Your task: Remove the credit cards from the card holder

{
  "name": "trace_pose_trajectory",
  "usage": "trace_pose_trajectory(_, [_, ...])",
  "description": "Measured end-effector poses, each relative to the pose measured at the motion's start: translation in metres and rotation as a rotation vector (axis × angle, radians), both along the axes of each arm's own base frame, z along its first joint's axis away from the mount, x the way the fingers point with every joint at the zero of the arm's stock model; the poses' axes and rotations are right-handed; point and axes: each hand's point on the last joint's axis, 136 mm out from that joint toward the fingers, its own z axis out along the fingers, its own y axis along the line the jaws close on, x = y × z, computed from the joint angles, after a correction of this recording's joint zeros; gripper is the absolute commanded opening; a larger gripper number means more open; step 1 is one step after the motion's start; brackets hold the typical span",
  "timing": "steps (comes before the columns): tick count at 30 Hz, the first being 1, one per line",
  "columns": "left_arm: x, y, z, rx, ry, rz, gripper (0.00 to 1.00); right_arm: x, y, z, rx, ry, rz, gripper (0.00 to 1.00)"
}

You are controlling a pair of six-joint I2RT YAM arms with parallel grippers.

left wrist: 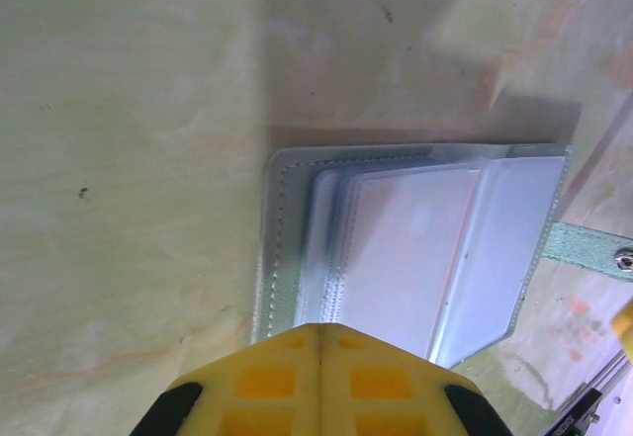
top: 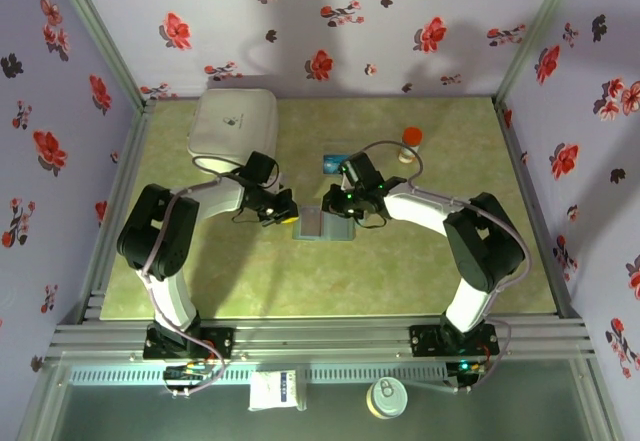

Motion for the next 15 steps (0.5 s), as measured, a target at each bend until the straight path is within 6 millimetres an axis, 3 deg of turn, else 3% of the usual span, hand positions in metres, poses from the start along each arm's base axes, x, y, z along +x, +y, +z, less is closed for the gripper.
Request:
trace_pose_trajectory(6, [-0.001, 0.000, -0.003, 0.004, 0.006, 0.000, 0.03, -0.004, 0.005, -0.006, 0.050, 0.050, -0.036, 0.28])
trace_pose_trajectory(15, [-0.005, 0.003, -0.010, 0.018, 0.030, -0.001, 0.02, -0.014, 0.021, -0.027, 0.090, 0.136, -0.005, 0.25])
